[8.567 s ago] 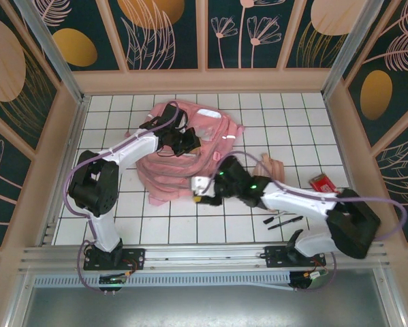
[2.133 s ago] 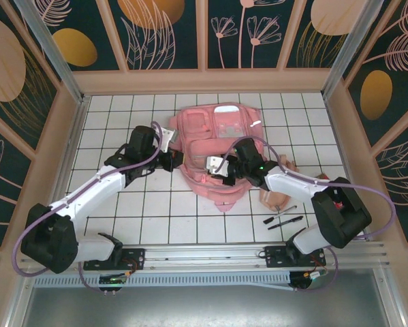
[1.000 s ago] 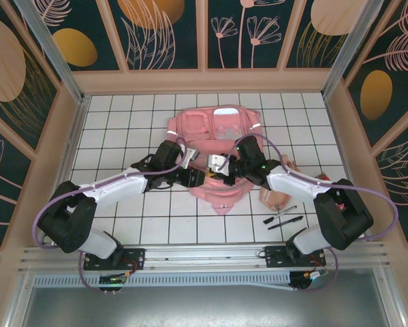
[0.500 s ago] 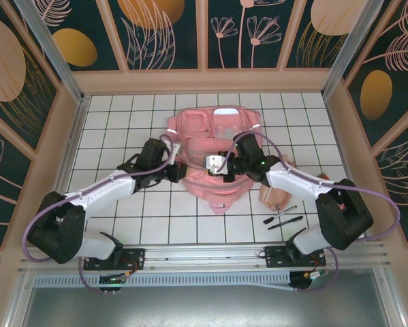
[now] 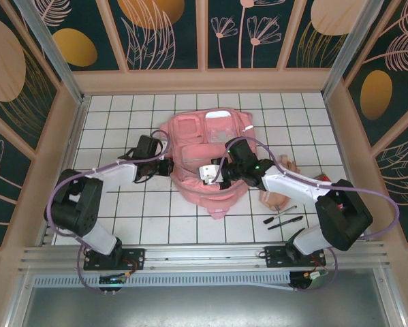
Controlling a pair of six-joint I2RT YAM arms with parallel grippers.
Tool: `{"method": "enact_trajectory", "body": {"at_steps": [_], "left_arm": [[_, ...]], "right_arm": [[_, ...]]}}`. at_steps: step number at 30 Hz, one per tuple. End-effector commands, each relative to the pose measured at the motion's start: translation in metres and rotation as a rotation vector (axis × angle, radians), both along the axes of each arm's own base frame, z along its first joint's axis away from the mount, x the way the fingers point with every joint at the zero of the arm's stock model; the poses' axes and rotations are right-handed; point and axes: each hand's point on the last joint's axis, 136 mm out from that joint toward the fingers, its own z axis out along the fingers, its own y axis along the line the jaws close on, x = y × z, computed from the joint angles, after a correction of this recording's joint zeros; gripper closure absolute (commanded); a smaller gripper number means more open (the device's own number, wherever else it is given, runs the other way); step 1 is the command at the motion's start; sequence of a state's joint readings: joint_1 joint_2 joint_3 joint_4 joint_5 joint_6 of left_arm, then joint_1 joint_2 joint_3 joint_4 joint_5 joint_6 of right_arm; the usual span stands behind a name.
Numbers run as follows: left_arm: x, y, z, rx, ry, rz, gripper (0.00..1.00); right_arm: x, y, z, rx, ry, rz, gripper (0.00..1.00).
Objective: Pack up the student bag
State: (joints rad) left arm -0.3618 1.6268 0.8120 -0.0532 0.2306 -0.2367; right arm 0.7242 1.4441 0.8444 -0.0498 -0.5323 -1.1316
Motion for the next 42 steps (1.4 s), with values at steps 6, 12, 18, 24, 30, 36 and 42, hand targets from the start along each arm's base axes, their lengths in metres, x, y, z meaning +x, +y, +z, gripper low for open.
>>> {"method": "enact_trajectory", "body": {"at_steps": [6, 12, 18, 24, 30, 36, 42], "left_arm": [[0.074, 0.090, 0.013, 0.052, -0.101, 0.411, 0.85], [0.081, 0.098, 0.023, 0.053, -0.142, 0.427, 0.63], [0.083, 0.094, 0.059, 0.033, -0.318, 0.352, 0.62], [0.046, 0.039, 0.119, -0.177, -0.503, 0.020, 0.57], [0.004, 0.005, 0.112, -0.358, -0.271, -0.009, 0.51], [-0.035, 0.001, 0.050, -0.347, 0.196, 0.238, 0.49], [-0.052, -0.023, 0.038, -0.371, 0.331, 0.262, 0.46]], "right_arm": [[-0.047, -0.005, 0.004, -0.014, 0.053, 0.135, 1.00], [-0.045, -0.011, 0.000, -0.024, 0.045, 0.109, 1.00], [-0.035, -0.012, 0.008, 0.027, 0.045, 0.069, 1.00], [-0.026, -0.019, 0.016, 0.057, 0.041, 0.029, 1.00], [-0.016, -0.026, 0.022, 0.088, 0.039, -0.014, 0.96], [-0.016, -0.029, 0.017, 0.077, 0.036, -0.018, 0.98], [-0.018, -0.026, 0.017, 0.072, 0.061, 0.000, 1.00]]}}
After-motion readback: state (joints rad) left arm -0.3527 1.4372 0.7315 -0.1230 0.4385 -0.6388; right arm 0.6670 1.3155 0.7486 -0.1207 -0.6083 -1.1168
